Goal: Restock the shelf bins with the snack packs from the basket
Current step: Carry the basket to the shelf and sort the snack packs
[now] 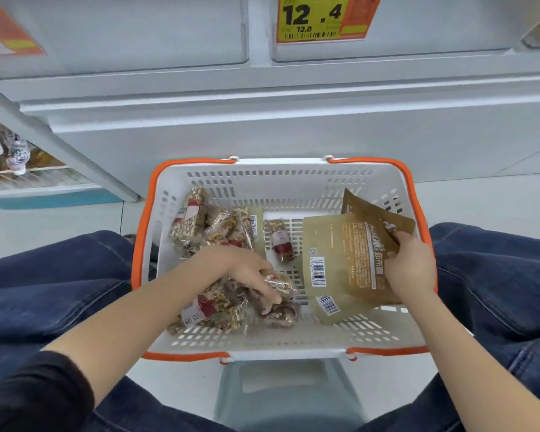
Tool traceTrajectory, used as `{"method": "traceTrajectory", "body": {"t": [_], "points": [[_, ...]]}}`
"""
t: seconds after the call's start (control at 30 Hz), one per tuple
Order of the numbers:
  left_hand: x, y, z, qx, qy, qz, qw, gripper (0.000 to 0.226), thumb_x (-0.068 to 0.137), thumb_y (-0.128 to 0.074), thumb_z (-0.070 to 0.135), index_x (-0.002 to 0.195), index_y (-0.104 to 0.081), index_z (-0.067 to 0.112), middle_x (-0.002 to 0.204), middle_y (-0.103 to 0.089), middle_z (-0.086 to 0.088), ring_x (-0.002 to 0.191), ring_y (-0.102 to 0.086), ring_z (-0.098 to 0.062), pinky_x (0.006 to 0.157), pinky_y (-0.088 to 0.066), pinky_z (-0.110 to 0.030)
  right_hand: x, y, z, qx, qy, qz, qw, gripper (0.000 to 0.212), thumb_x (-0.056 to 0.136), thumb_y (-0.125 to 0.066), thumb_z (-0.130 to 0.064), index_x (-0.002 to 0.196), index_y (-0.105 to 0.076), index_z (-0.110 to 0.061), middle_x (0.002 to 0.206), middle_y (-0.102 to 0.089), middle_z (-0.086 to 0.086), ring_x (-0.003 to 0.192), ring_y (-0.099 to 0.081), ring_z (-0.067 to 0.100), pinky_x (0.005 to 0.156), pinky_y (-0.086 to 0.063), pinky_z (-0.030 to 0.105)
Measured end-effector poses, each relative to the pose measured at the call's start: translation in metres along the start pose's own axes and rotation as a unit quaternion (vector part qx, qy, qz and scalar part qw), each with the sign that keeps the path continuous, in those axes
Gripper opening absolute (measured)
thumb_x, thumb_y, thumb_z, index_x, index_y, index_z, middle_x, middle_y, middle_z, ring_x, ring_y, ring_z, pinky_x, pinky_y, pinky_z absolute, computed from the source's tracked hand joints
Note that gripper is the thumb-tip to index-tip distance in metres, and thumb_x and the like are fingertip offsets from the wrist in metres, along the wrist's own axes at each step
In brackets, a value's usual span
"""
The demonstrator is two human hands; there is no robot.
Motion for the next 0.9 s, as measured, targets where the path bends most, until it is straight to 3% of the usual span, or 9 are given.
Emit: {"method": "traceTrajectory", "body": {"t": [0.1,0.17,0.23,0.37,0.5,0.7,0.8,0.87,0.9], "points": [[0.027,-0.010,0.006,-0.037,0.047,-0.006,0.998,0.106,0.065,-0.021,0.094,0.142,-0.042,0.025,0.155,-0.025,-0.005,0.143,-0.020,-0.027,0.115,-0.016,-0.053,0.000,-0.002,-0.004,-0.017,0.001,-0.008,1.000,0.018,0.092,-0.053,-0.009,0.108,-0.061,-0.014,0.091,-0.064,0.005,0.073,-0.063,0.024,0.069,-0.058,0.039],[0.047,-0.005,0.016,0.031,0.061,0.066,0.995,0.095,0.072,-0.034,0.086,0.139,-0.047,0.019,0.157,-0.019,-0.007,0.144,-0.013,-0.027,0.116,-0.010,-0.053,0.002,-0.006,-0.005,-0.024,-0.007,-0.019,1.000,0.018,0.092,-0.054,-0.013,0.110,-0.060,-0.016,0.095,-0.065,0.006,0.076,-0.064,0.024,0.073,-0.059,0.042],[0.067,0.001,0.023,0.094,0.047,0.104,0.989,0.096,0.073,-0.053,0.076,0.146,-0.033,0.018,0.159,-0.001,-0.007,0.145,0.008,-0.027,0.115,0.005,-0.055,0.005,-0.008,-0.003,-0.026,-0.022,-0.023,0.999,0.021,0.092,-0.055,-0.014,0.113,-0.059,-0.017,0.098,-0.065,0.006,0.079,-0.065,0.025,0.075,-0.058,0.045],[0.097,-0.011,0.011,0.194,0.098,0.048,0.975,0.124,0.062,-0.064,0.075,0.152,0.004,0.024,0.153,0.028,-0.010,0.136,0.031,-0.037,0.101,0.013,-0.074,0.011,-0.011,-0.003,-0.037,-0.037,-0.039,0.998,0.030,0.092,-0.055,-0.013,0.121,-0.056,-0.018,0.105,-0.064,0.006,0.084,-0.066,0.026,0.076,-0.058,0.045],[0.115,-0.011,0.025,0.308,0.055,0.076,0.947,0.121,0.057,-0.044,0.092,0.152,-0.004,0.029,0.158,0.013,-0.005,0.137,0.029,-0.039,0.082,0.022,-0.081,0.007,-0.025,-0.013,-0.057,0.014,-0.045,0.997,0.034,0.091,-0.052,-0.009,0.123,-0.056,-0.020,0.108,-0.062,0.003,0.090,-0.065,0.024,0.077,-0.058,0.043],[0.112,0.013,0.014,0.278,0.101,0.101,0.950,0.121,0.059,-0.038,0.094,0.152,-0.005,0.024,0.159,0.003,-0.008,0.143,0.012,-0.038,0.091,0.012,-0.081,0.005,-0.006,-0.011,-0.132,-0.001,0.017,0.991,0.078,0.083,-0.067,-0.013,0.144,-0.022,-0.026,0.148,-0.033,0.011,0.121,-0.049,0.037,0.088,-0.049,0.051],[0.106,0.015,0.008,0.257,0.107,0.106,0.955,0.111,0.067,-0.035,0.089,0.152,-0.003,0.026,0.159,0.006,-0.007,0.143,0.012,-0.037,0.095,0.011,-0.079,-0.022,-0.003,-0.060,-0.200,0.182,0.099,0.958,0.096,0.056,-0.084,-0.011,0.140,-0.039,-0.020,0.134,-0.043,0.023,0.111,-0.050,0.042,0.085,-0.045,0.052],[0.103,0.011,0.008,0.265,0.108,0.107,0.952,0.102,0.073,-0.033,0.085,0.152,-0.002,0.029,0.159,0.008,-0.006,0.142,0.017,-0.038,0.091,0.015,-0.080,-0.054,-0.038,-0.096,-0.222,0.374,0.043,0.899,0.098,0.045,-0.087,-0.014,0.135,-0.048,-0.017,0.130,-0.048,0.018,0.107,-0.055,0.036,0.079,-0.050,0.046],[0.103,0.008,0.007,0.269,0.116,0.104,0.950,0.098,0.075,-0.032,0.082,0.152,-0.001,0.030,0.159,0.009,-0.006,0.140,0.021,-0.040,0.088,0.017,-0.081,-0.071,-0.067,-0.104,-0.251,0.451,-0.029,0.856,0.095,0.053,-0.085,-0.022,0.139,-0.044,-0.016,0.138,-0.045,0.014,0.117,-0.051,0.034,0.087,-0.048,0.048]]}}
Point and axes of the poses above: each hand's wrist, its own x-axis towards the middle knuckle, its own y-axis out of the back of the hand, z = x × y, the point moved 7 cm from there along x, towards the middle knuckle
